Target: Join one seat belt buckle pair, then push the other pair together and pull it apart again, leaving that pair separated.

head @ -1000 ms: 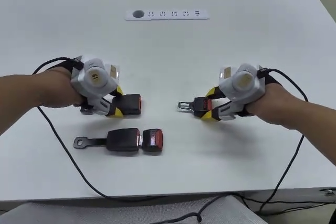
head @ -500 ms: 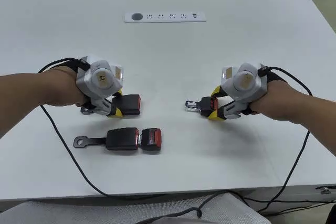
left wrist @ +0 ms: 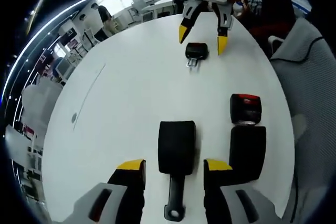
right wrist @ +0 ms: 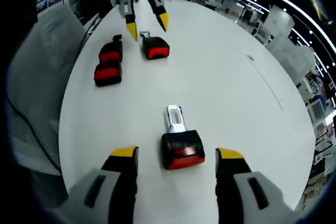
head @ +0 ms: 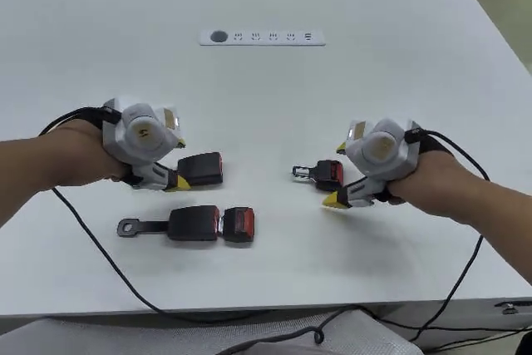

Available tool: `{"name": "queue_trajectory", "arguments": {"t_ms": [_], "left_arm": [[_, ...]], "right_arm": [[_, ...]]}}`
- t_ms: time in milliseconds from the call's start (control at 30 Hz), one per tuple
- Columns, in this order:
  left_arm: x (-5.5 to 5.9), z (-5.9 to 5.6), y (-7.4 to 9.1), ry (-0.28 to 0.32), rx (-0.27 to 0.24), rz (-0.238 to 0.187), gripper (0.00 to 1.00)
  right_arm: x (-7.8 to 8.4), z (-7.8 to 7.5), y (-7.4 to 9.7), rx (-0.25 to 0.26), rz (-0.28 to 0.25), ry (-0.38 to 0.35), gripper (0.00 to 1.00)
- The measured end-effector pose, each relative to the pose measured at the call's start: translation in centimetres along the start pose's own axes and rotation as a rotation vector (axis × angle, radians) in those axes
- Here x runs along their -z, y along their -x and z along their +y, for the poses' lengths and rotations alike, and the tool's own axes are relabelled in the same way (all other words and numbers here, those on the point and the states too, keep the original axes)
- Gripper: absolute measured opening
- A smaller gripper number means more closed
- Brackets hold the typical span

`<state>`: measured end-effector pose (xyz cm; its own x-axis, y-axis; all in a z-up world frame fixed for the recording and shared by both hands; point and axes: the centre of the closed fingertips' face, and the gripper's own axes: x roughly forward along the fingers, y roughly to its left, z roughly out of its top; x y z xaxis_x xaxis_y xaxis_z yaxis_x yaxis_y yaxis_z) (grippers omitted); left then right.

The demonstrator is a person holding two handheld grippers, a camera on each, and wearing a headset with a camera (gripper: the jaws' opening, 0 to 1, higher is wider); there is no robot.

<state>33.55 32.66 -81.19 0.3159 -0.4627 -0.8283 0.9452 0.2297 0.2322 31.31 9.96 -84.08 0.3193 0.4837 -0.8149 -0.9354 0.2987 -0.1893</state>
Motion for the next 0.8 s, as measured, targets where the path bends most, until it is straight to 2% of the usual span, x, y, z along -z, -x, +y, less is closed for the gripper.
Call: {"name": "queue_trajectory", "arguments": {"t_ms": [33,200,300,467,567,700,800], "left_arm": [[-0.2,-0.1,0.4,0.016,-0.008,-0.017,0.46],[-0.6,-1.6,2.8,0.031,-0.024,-0.079,0.53],[-0.3,-2.6,4.1,0.029,-0.030,-0.093,0.58],[1.2,-3.7,6.5,0.120,-0.079,-0.126,0.69],[2.3,-4.5,7.8,0.176,-0.105,-0.139,0.77],[3.6,-5.5,9.6,0.252,-0.147,-0.159,0.80],[4.4,-6.1,11.0,0.305,-0.174,-0.175,0.82]], "right_arm": [[-0.1,-0.3,-0.2,0.009,-0.022,-0.007,0.62],[-1.9,1.3,1.0,0.006,-0.097,-0.096,0.69],[-2.7,1.8,2.0,0.023,-0.129,-0.094,0.73],[-3.7,2.8,4.2,0.066,-0.182,-0.117,0.79],[-3.4,3.3,4.9,0.081,-0.189,-0.129,0.82],[-2.5,4.4,5.6,0.071,-0.189,-0.153,0.83],[-1.9,4.5,6.4,0.081,-0.195,-0.173,0.85]]}}
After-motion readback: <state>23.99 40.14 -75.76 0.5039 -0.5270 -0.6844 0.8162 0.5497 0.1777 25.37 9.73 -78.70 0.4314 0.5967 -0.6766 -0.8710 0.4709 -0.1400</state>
